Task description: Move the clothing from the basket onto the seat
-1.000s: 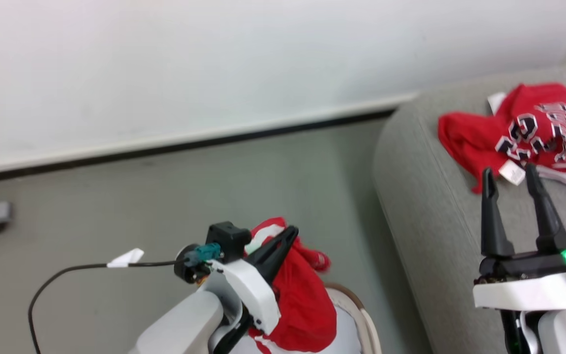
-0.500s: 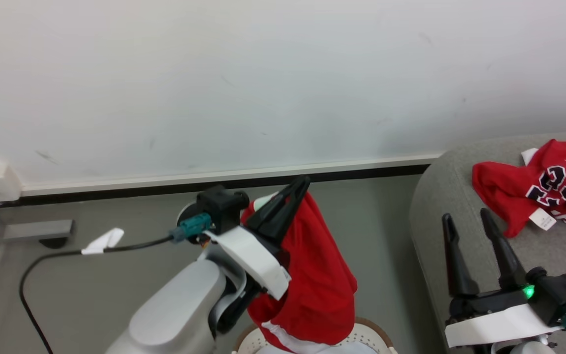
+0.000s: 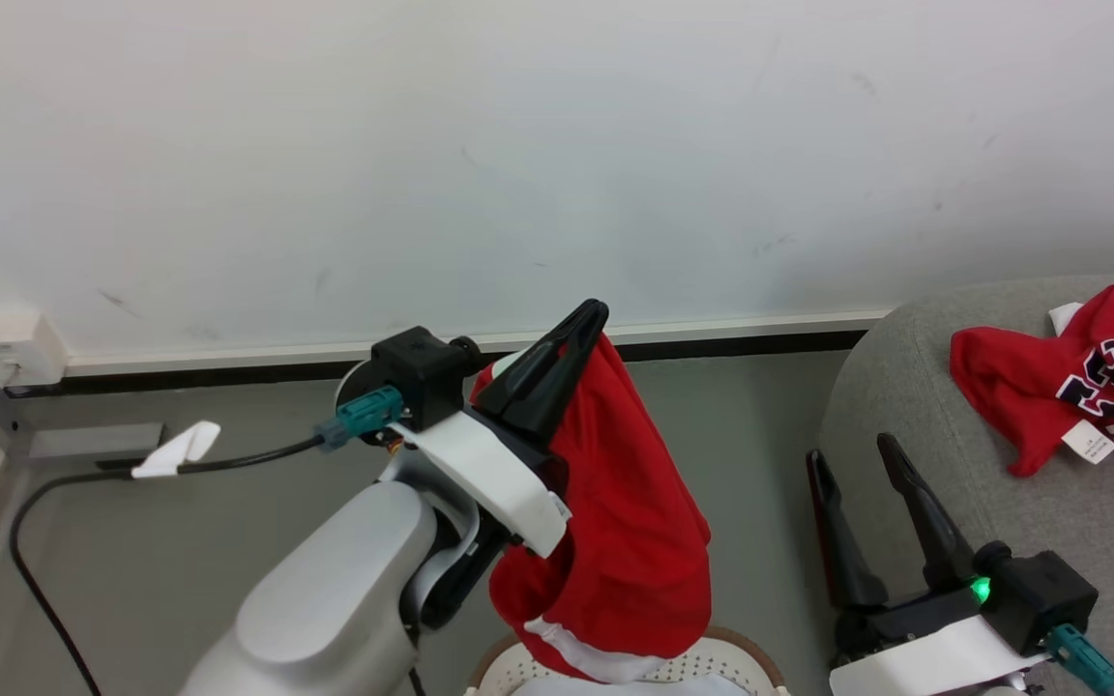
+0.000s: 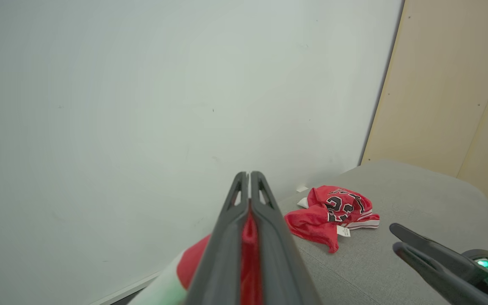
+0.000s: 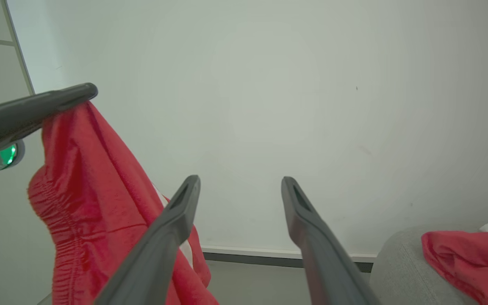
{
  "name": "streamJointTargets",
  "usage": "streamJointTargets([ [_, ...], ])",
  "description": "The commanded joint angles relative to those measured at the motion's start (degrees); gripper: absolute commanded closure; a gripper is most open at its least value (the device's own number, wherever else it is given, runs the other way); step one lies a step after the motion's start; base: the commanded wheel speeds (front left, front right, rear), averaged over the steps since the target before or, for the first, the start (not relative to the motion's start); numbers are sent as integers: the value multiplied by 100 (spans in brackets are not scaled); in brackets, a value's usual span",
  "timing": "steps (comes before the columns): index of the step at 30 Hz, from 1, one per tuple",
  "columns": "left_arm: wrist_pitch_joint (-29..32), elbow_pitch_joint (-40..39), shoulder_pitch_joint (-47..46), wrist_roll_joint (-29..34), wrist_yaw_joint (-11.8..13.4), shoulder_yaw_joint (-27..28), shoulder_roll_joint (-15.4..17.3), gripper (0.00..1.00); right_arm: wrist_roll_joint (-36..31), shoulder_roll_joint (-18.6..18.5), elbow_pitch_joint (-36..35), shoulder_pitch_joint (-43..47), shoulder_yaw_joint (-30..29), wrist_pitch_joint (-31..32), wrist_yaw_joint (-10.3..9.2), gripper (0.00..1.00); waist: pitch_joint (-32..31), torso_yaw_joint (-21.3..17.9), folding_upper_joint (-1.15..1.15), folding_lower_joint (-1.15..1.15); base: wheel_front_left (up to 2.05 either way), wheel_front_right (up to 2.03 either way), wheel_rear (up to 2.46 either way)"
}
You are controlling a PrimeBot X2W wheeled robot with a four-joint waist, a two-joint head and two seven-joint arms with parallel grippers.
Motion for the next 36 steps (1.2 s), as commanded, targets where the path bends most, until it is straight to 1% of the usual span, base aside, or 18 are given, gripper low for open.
streamJointTargets([
  [1,-23,-42,-58,-21,27,18,37,100,18,-14,21,-50,38,-15,-13,0,14,-11,0,0,0,0,0],
  [5,-38,-68,-54,-26,49,36,80,100,-46,-17,125,-186,403,-14,-13,0,61,-55,0,0,0,0,0],
  [14,-57,-65,72,-29,37,-102,-15,100,258,-253,789,-588,1528,-15,-13,0,42,-14,0,0,0,0,0],
  [16,-54,-57,93,-18,19,-165,-61,100,356,-271,987,-732,1760,-15,-13,0,31,38,0,0,0,0,0],
  [22,5,-128,132,34,-13,-397,-252,100,530,-345,1876,-1196,2346,-14,-13,0,-16,293,0,0,0,0,0],
  [30,91,-277,197,63,-71,-718,-463,100,779,-210,2813,-1590,2594,-14,-13,0,-95,731,0,0,0,0,0],
  [31,110,-296,202,60,-78,-754,-479,100,793,-192,2900,-1616,2606,-14,-13,41,-103,777,0,0,0,0,0],
  [32,128,-317,204,55,-84,-780,-493,100,811,-180,2963,-1649,2607,-14,-13,69,-108,817,0,0,0,0,0],
  [33,137,-334,205,51,-91,-805,-503,100,836,-170,3006,-1670,2600,-15,-13,100,-113,855,0,0,0,0,0],
  [36,160,-342,209,24,-88,-838,-508,100,961,-151,3055,-1699,2539,-15,-13,100,-125,943,0,0,0,0,0],
])
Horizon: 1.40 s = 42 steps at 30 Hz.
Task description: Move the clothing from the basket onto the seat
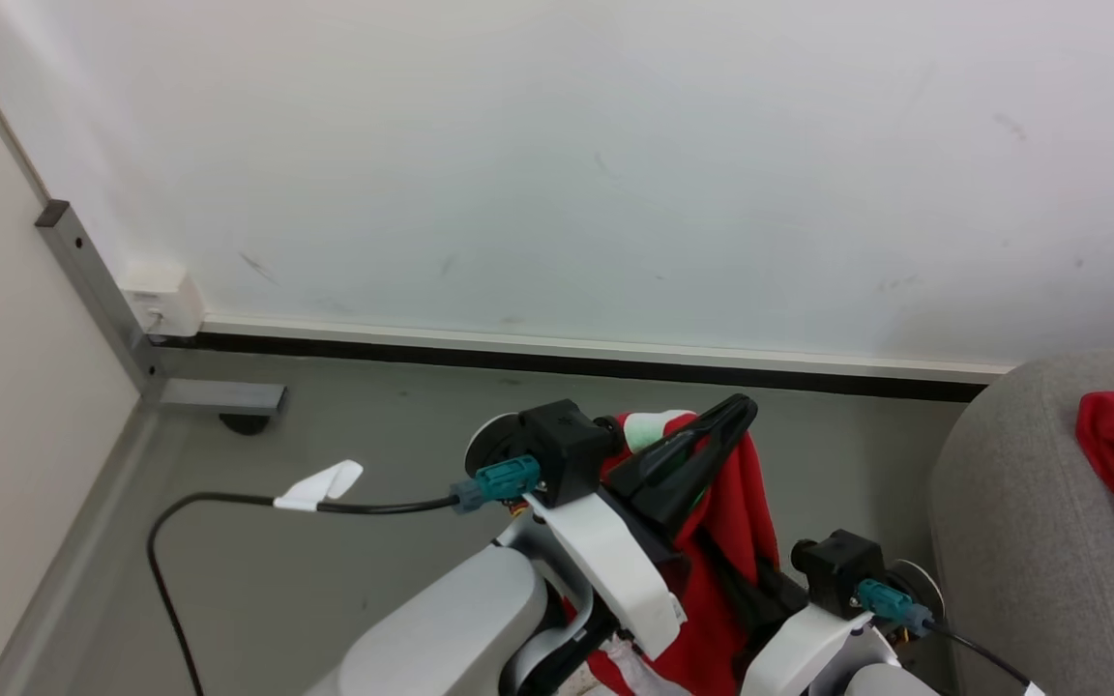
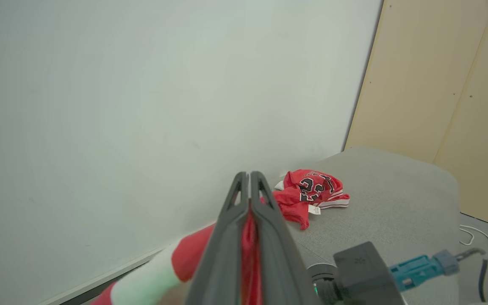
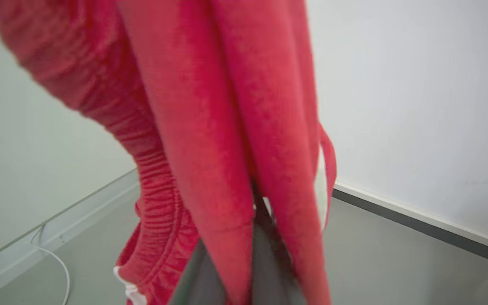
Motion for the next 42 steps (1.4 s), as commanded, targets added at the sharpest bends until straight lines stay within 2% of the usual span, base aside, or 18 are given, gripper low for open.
streamJointTargets([
  [1,6,-15,54,-7,7,18,-1,100,68,-17,-42,-61,-54,-15,-13,100,-10,46,0,0,0,0,0],
  [17,-61,83,-13,-77,79,76,95,100,44,61,-276,214,-275,-15,-13,100,-17,32,0,0,0,0,0],
  [26,-87,67,48,-98,118,65,146,100,-31,50,-443,305,-449,-15,-13,100,10,-118,0,0,0,0,0],
  [33,-128,14,147,-116,150,34,140,100,-91,-2,-802,475,-824,-15,-13,100,50,-309,0,0,0,0,0],
  [34,-144,-3,168,-116,150,34,145,79,-104,-14,-842,507,-898,-15,-13,100,56,-349,0,0,0,0,0],
  [35,-144,-3,168,-116,150,34,145,79,-104,-14,-842,507,-898,-15,-13,100,56,-349,0,0,0,0,0],
  [37,-168,-26,214,-130,141,23,164,48,-123,-53,-955,536,-1084,-15,-13,100,74,-442,0,0,0,0,0],
  [38,-165,-34,234,-120,147,13,180,0,-149,-69,-1007,552,-1175,-15,-13,100,85,-496,0,0,0,0,0],
  [42,-183,-66,344,-106,152,-46,227,0,-245,-114,-1259,612,-1608,-14,-13,100,137,-766,0,0,0,0,0],
])
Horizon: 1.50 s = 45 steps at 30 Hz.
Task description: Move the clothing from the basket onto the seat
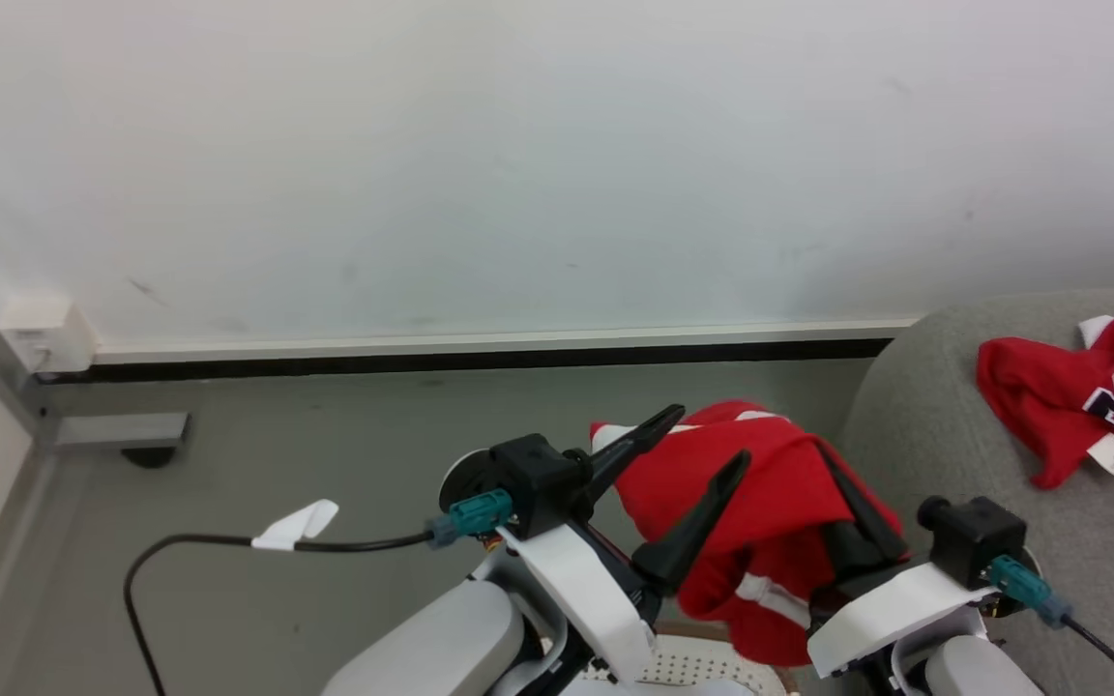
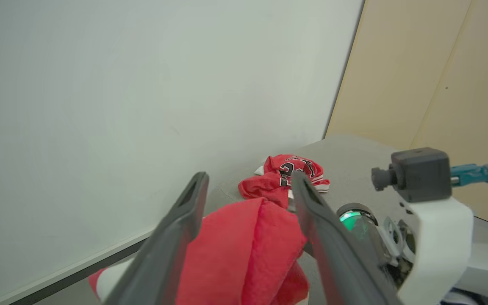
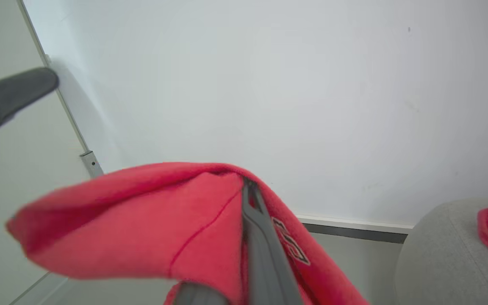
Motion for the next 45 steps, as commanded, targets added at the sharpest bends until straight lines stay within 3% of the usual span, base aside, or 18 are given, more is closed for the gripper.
streamJointTargets([
  [1,-41,-34,81,-29,20,4,22,0,-57,-32,-56,75,-65,-15,-13,100,42,-157,0,0,0,0,0],
  [14,-137,-223,219,274,104,-26,302,0,-474,-209,-865,172,-961,-15,-13,100,451,-1451,0,0,0,0,0],
  [26,-189,-287,392,503,151,94,496,0,-616,-134,-1335,450,-1216,-15,-13,100,698,-2608,0,0,0,0,0],
  [34,-199,-233,444,646,124,176,498,0,-629,-52,-1494,625,-1320,-15,-13,100,779,-2832,0,0,0,0,0],
  [45,-202,-233,501,803,-16,365,427,0,-731,-240,-1482,365,-1332,-15,-13,100,881,-2724,0,0,0,0,0],
])
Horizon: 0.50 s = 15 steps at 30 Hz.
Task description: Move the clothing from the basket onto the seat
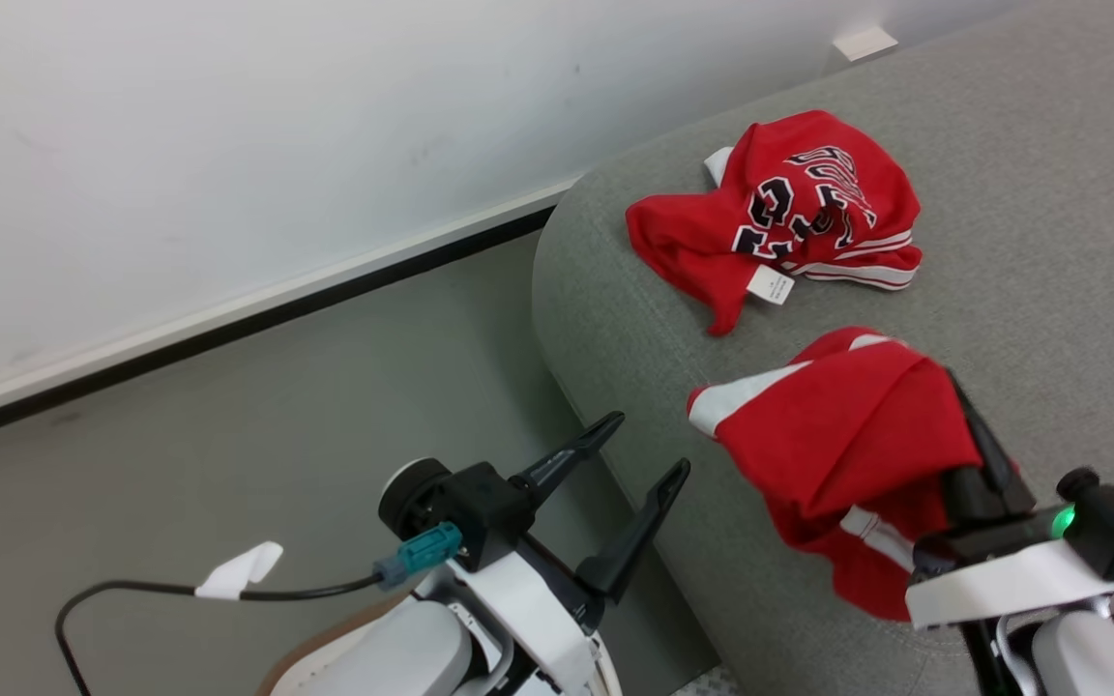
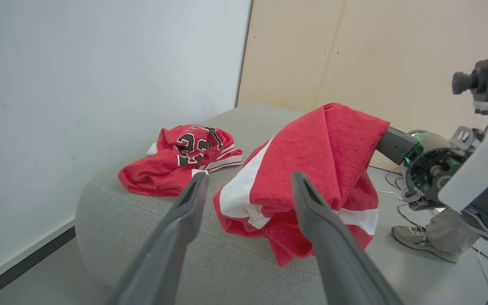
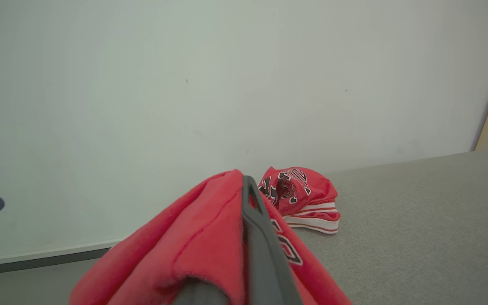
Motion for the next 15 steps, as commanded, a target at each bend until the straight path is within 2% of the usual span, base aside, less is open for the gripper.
streamJointTargets([
  [1,-9,15,56,66,-18,29,23,0,-70,-55,-34,-141,-20,-15,-13,100,58,45,0,0,0,0,0],
  [10,9,-150,-124,203,-83,76,254,0,-316,-494,36,-1063,-525,-2,-13,100,671,321,0,0,0,0,0],
  [15,57,-356,-198,269,-107,65,460,0,-693,-842,-116,-1560,-978,313,-13,100,1083,530,0,0,0,0,0],
])
